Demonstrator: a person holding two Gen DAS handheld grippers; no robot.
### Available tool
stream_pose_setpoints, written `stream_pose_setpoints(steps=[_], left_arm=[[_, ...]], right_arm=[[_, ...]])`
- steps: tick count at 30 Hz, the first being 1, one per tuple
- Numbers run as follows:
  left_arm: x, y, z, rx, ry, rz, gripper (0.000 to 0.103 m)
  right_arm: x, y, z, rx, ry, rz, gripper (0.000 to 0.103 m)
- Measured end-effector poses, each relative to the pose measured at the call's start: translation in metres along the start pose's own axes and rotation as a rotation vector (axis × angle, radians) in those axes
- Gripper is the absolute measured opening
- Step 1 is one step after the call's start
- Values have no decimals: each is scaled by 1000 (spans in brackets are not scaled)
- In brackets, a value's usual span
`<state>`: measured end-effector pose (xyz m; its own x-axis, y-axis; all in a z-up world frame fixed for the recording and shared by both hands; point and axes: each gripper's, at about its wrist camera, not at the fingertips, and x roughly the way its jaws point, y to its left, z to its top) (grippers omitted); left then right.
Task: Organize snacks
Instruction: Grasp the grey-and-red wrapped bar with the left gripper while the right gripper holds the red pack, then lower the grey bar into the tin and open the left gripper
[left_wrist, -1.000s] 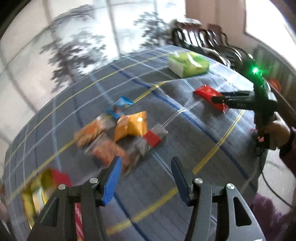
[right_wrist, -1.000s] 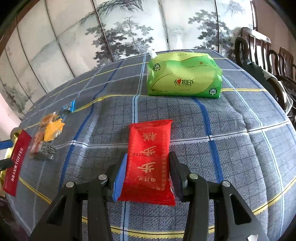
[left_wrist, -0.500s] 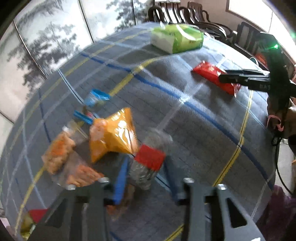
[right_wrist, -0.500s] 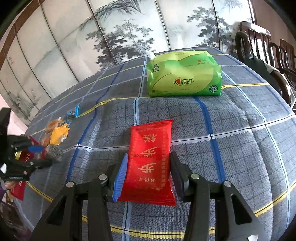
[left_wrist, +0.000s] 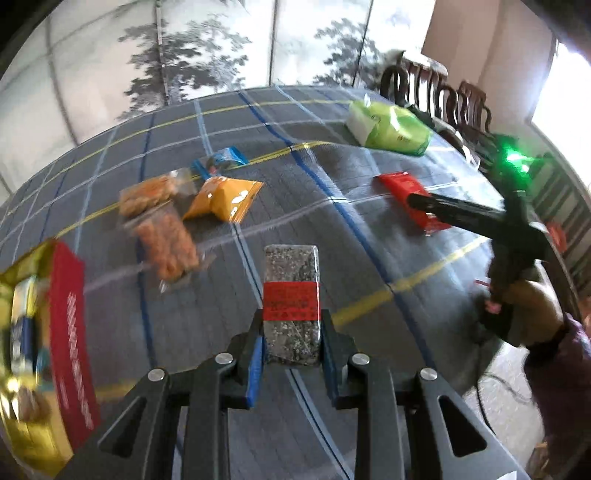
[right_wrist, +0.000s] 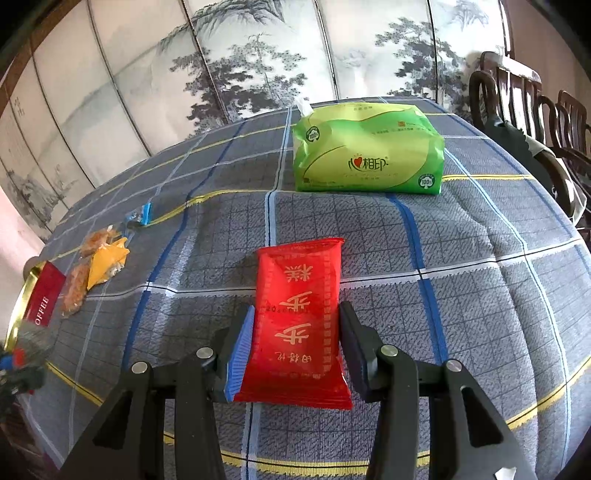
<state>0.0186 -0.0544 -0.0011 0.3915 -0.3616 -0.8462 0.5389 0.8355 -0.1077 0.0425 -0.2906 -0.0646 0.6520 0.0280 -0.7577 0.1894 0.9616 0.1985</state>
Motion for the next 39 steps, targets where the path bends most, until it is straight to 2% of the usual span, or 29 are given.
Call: stream_pose_setpoints(steps=[6,13,19,23,29,39], left_arm=[[-52,19,-27,-89,-57,11,27],[-100,66,-58,-223,-116,44,27],[-126,113,-81,-321,-146,124,27],[-135,137,-93,-354,-148,187,27],[-137,172,-102,-417,-148,214,27],[-121,178,-100,-408,-130,234,27]], right_arm=[[1,5,-1,-20,4,-26,44],[2,12,-1,-46,11,-60,45],[3,14,-2,-65,15,-83,45],[3,15,-1,-73,17,-93,45],[4,18,-2,-81,18,-104,45],[4,21,-3,-89,21,-111,46]])
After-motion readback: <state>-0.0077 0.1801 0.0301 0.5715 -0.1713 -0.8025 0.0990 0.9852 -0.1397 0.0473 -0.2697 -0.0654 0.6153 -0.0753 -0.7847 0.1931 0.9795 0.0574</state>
